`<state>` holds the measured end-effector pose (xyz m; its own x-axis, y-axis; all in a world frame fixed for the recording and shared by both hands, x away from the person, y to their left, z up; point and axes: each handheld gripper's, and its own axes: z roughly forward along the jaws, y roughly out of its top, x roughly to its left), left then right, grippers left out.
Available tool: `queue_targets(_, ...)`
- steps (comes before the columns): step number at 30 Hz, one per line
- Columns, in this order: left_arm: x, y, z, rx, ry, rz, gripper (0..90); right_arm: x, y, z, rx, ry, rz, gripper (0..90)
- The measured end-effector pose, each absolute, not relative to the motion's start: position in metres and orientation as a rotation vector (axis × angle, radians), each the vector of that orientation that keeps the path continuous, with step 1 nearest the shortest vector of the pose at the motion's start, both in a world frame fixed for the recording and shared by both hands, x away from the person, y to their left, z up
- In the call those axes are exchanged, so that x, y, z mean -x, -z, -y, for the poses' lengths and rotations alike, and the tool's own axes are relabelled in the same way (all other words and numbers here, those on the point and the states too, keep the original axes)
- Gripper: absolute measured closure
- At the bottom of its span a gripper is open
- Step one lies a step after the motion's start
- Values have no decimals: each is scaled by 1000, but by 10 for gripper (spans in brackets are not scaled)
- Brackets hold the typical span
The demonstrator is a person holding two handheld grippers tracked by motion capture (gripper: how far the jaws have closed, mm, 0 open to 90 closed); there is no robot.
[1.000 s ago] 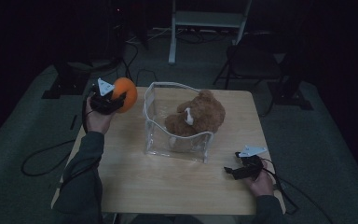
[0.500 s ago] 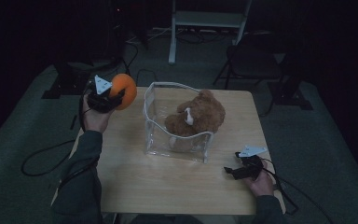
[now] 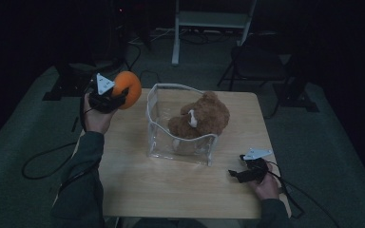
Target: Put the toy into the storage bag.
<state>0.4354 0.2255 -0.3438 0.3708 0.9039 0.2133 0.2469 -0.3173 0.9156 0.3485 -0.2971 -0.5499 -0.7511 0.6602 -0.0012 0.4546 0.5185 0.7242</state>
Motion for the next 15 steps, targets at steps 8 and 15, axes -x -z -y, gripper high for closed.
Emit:
queue_targets(8, -433, 338, -223, -1782, -975, -990, 514, -348, 550, 297, -937, -1065, -2486, 114)
queue_targets(15, -429, 331, -221, -1774, -971, -965, 514, -348, 550, 297, -937, -1065, -2486, 114)
